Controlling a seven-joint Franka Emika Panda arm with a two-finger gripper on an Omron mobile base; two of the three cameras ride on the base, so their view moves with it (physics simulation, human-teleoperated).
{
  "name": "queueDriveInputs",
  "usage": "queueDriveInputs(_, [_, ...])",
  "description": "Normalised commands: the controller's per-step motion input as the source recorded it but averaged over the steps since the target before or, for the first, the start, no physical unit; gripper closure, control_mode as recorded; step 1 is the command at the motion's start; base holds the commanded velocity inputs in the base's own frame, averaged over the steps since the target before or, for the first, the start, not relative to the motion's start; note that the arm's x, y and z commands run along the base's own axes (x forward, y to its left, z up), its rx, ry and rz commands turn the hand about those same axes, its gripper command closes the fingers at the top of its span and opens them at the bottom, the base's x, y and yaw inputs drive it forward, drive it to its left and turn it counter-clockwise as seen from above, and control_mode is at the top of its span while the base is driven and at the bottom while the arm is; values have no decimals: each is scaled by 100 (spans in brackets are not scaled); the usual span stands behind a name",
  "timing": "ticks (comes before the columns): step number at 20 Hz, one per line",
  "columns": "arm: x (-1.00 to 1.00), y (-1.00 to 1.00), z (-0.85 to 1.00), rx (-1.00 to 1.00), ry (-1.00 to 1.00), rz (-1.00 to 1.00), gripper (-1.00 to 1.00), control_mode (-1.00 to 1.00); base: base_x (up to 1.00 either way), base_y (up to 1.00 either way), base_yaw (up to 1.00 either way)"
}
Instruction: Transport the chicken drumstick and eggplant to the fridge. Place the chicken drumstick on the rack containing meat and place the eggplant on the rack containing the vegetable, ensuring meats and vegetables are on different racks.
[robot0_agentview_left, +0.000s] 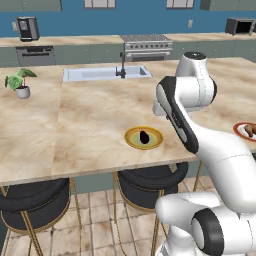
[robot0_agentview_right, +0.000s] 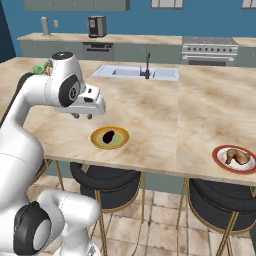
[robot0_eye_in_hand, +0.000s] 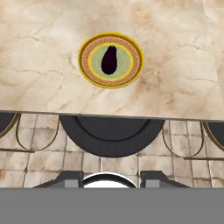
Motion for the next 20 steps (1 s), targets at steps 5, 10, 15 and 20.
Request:
queueDriveInputs(5, [-43, 0, -2, 0, 0, 0, -100, -100, 0, 0, 0])
queueDriveInputs(10, [-30, 0, -16, 0, 0, 0, -100, -100, 0, 0, 0])
queueDriveInputs(15, [1, 0, -49, 0, 0, -1, -100, -100, 0, 0, 0])
queueDriveInputs(20, [30, 0, -43, 0, 0, 0, -100, -100, 0, 0, 0])
